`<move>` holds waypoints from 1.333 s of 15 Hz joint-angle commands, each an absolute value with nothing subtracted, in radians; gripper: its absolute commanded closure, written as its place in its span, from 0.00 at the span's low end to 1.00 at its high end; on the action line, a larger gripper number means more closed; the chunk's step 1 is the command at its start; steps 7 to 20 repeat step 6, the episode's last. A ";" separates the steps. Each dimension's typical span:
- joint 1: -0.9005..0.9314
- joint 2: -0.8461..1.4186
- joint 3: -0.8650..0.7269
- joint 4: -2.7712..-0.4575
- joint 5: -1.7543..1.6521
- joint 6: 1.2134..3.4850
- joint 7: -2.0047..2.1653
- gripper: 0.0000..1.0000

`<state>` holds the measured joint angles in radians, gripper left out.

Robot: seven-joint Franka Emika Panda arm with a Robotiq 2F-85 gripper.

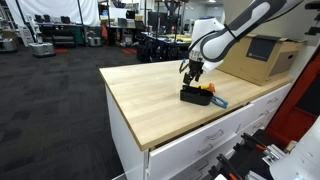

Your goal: Push everything to the right using the black object

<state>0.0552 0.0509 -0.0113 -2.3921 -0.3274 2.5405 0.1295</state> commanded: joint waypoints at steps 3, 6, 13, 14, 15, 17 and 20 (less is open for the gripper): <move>0.056 -0.067 0.019 -2.433 -0.306 2.486 0.253 0.00; 0.062 -0.106 0.047 -2.448 -0.269 2.464 0.289 0.00; 0.062 -0.106 0.047 -2.448 -0.269 2.464 0.289 0.00; 0.062 -0.106 0.047 -2.448 -0.269 2.464 0.289 0.00; 0.062 -0.106 0.047 -2.448 -0.269 2.464 0.289 0.00; 0.062 -0.106 0.047 -2.448 -0.269 2.464 0.289 0.00; 0.062 -0.106 0.047 -2.448 -0.269 2.464 0.289 0.00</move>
